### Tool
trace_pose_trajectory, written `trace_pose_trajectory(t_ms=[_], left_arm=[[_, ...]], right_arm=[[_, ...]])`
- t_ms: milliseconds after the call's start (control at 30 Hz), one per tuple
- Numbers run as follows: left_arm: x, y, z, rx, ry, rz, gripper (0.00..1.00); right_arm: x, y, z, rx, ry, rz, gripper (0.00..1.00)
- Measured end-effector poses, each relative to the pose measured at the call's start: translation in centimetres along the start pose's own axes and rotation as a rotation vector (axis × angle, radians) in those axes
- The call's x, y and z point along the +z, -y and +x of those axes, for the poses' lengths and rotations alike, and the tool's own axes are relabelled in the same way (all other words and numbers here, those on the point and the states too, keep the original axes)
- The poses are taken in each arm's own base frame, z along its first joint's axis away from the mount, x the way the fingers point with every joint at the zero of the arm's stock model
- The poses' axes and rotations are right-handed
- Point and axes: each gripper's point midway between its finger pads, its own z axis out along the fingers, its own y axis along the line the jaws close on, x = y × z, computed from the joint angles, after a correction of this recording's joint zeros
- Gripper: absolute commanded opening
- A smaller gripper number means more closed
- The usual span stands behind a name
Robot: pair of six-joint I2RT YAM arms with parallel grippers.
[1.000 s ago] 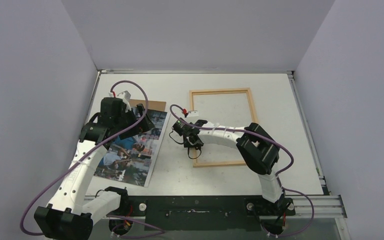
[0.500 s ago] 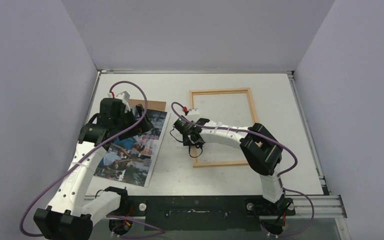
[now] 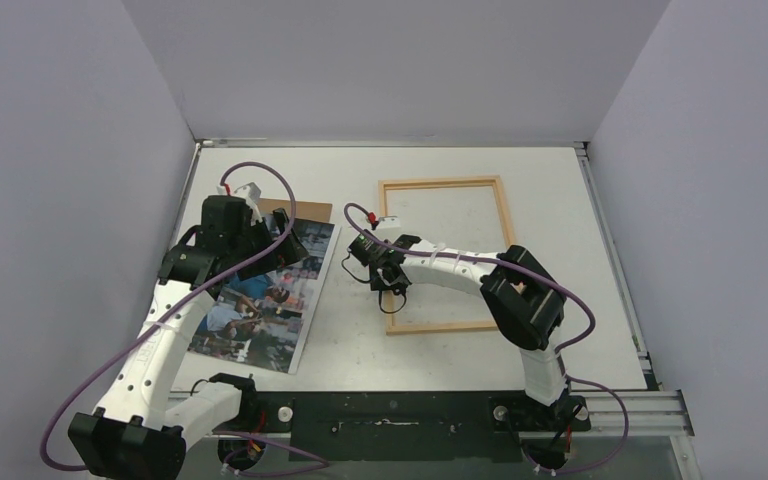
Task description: Put the photo into the frame
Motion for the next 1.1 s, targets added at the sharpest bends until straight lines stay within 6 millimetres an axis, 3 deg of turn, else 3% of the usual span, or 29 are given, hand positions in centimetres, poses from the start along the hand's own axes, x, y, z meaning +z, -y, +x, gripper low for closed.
trace_pose_trajectory(t_ms=[167,600,867,967,1100], left_arm=[[0.1,-0.1,0.2,-0.001,-0.005,-0.003,0.89],[0.3,-0.4,0.5,-0.002,-0.012,-0.01,0.89],[0.4,-0.5,0.7,-0.003,-0.019,-0.014,0.86],[0.7,-0.8,1.0,-0.006,-0.029,-0.021,0.85],[0.9,-1.0,1.2,-0.01,-0.04,-0.033,0.85]], right_arm=[[0.1,0.2,-0.1,-0.004,-0.002,0.001,0.24],[0.2,0.0,0.0,-0.004,-0.017,-0.014,0.21],[1.0,-2.1,-1.8,0.008,0.006,-0.057,0.22],[1.5,-2.6,-2.5,0.014,0.015,-0.075,0.25],[1.9,-3.2,-3.4,0.024,0.021,-0.121,0.41]])
